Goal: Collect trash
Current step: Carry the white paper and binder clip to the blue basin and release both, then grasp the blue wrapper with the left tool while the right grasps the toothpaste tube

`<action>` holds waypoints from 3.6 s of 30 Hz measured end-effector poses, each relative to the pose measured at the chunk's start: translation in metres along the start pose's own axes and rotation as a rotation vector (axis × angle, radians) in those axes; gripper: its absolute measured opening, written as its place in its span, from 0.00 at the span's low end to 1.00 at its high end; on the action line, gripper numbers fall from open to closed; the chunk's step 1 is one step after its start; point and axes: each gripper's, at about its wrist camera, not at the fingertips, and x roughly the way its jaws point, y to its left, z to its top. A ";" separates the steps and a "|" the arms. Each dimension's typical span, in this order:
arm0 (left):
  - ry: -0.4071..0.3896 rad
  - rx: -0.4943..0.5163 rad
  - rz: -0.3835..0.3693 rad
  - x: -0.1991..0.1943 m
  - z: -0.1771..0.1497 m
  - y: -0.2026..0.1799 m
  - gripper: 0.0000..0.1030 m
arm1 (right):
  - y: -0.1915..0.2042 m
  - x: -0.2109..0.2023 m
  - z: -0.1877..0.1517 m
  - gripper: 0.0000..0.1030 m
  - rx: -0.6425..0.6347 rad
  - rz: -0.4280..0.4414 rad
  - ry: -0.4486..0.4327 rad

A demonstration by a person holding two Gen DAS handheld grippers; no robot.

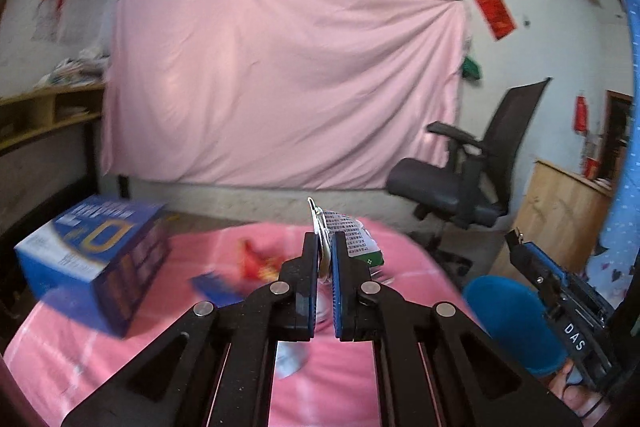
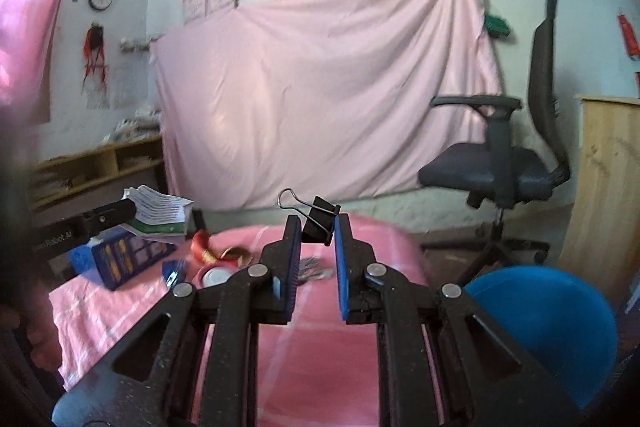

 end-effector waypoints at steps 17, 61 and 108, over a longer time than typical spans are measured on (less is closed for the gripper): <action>0.097 0.051 -0.264 0.067 0.017 -0.122 0.04 | -0.088 -0.032 0.005 0.41 0.182 -0.273 -0.031; 0.403 0.018 -0.346 0.150 -0.029 -0.176 0.21 | -0.168 -0.028 -0.031 0.49 0.420 -0.389 0.166; 0.004 0.034 0.227 0.006 -0.051 0.075 0.97 | 0.034 0.042 -0.015 1.00 -0.030 -0.006 0.069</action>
